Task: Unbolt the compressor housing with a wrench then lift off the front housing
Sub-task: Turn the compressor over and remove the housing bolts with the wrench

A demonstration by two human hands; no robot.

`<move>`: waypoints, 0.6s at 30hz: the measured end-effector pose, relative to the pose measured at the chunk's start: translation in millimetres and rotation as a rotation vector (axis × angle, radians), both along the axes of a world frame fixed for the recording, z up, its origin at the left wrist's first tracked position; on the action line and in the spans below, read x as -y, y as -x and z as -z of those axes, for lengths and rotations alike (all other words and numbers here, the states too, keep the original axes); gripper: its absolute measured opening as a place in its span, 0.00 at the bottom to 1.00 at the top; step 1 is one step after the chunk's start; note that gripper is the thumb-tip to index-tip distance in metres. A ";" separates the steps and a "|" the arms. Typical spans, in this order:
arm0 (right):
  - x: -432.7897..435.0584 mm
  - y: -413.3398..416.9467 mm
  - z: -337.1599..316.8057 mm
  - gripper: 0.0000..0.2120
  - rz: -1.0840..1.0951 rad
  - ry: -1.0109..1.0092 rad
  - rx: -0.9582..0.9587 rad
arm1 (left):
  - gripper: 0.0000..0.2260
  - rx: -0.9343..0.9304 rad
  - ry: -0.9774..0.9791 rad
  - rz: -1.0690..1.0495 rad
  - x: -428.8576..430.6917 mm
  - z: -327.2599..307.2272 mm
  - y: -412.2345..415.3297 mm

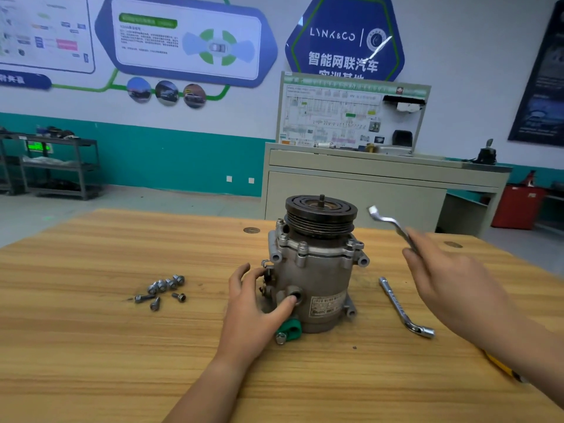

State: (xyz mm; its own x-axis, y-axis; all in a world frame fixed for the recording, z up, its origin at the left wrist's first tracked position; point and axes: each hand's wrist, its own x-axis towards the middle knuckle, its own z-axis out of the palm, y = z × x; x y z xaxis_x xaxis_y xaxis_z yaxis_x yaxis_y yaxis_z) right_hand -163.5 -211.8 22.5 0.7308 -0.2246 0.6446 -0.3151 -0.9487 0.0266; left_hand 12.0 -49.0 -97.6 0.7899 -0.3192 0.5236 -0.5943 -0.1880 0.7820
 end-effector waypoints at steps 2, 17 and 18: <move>0.1 3.2 1.9 0.20 0.114 0.050 -0.140 | 0.25 -0.004 -0.002 0.003 0.3 -1.4 0.7; -1.9 -20.6 -30.7 0.25 0.301 0.430 -0.429 | 0.27 -0.041 -0.006 0.003 -0.2 0.7 -1.2; -4.5 -20.7 -31.5 0.24 0.300 0.445 -0.459 | 0.27 -0.043 -0.007 0.002 -0.6 0.7 -1.1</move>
